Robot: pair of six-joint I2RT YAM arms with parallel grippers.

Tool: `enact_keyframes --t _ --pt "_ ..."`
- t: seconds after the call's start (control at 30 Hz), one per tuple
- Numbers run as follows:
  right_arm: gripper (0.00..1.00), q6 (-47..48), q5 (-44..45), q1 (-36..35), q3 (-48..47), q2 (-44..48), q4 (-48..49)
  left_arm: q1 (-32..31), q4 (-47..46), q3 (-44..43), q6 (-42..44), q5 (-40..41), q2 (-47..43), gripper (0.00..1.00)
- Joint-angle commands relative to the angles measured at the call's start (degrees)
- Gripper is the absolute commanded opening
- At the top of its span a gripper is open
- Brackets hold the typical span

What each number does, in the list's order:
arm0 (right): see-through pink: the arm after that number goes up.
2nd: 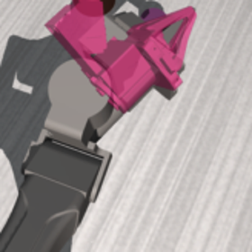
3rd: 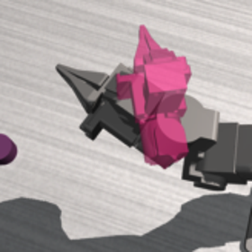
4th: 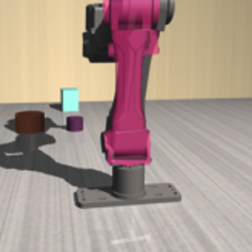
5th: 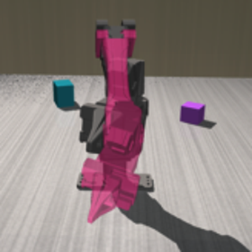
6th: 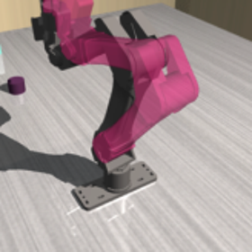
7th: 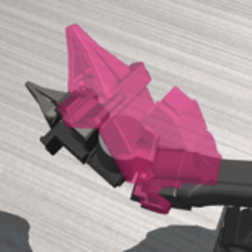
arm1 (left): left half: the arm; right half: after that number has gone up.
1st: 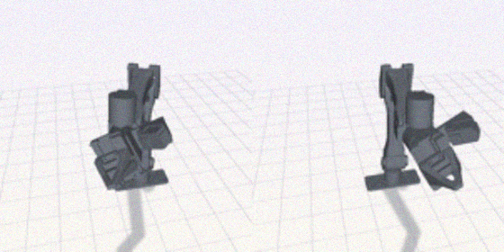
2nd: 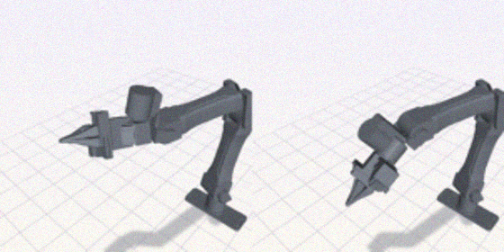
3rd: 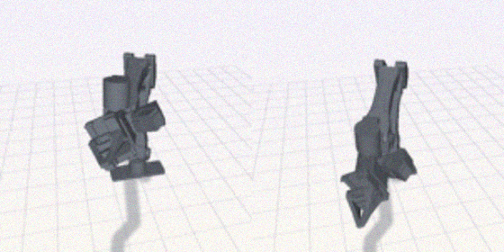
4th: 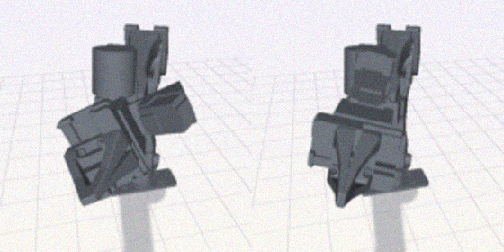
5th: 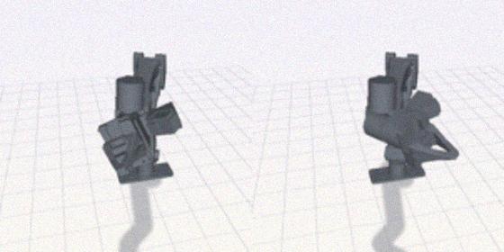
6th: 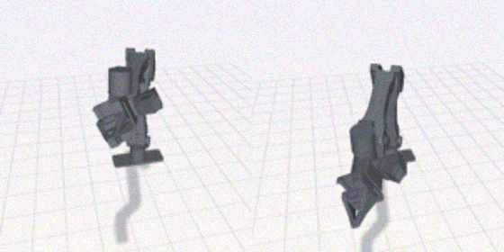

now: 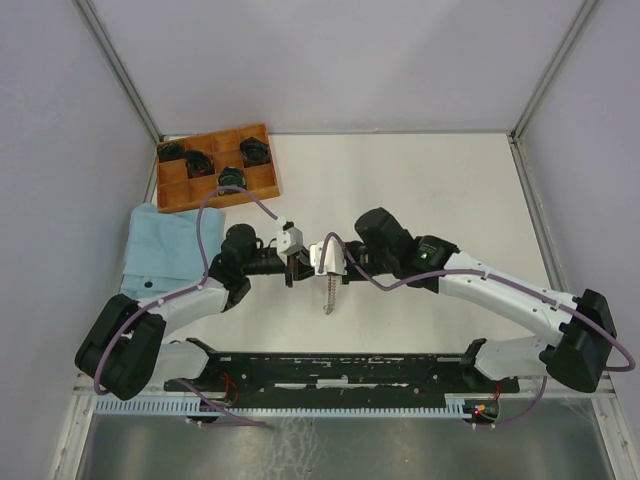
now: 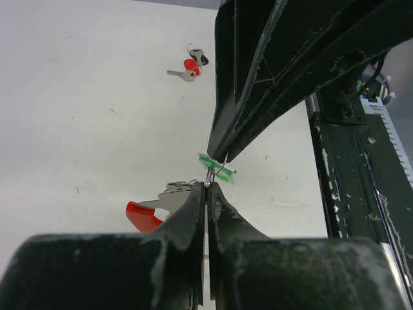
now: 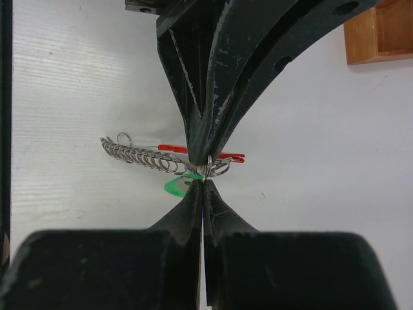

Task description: Put the keys on the keyring

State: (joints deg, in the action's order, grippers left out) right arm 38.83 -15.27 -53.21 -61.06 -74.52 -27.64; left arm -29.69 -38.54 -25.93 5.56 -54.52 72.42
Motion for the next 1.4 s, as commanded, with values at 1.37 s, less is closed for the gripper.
enact_keyframes --t 1.37 --pt "0.01 0.31 -0.12 -0.38 -3.79 -0.78 0.39 1.29 -7.39 1.82 -2.24 2.08 -3.06 0.3"
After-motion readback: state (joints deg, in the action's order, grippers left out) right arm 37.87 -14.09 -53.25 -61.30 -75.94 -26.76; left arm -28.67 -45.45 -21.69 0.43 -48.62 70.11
